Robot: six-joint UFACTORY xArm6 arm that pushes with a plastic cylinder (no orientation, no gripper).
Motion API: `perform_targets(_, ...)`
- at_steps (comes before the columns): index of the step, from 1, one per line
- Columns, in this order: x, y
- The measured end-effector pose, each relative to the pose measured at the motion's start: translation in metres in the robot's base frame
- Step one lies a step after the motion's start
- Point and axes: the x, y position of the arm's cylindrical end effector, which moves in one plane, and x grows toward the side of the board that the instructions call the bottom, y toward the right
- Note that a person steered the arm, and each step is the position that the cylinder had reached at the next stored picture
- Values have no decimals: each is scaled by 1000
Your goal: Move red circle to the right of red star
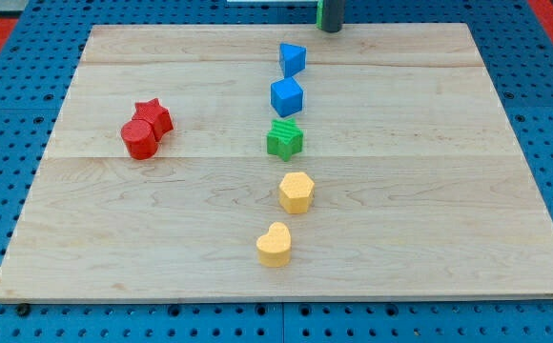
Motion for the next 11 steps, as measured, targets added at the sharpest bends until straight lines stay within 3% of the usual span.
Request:
perform_targets(2,3,4)
perform_targets(3,6,-122)
perform_targets(4,81,-242)
perform_targets(5,183,-326)
perform_targets(6,267,-347)
perform_targets(7,253,-323)
perform_targets(8,236,-263)
perform_targets(9,262,-251)
perform_targets(11,239,-218)
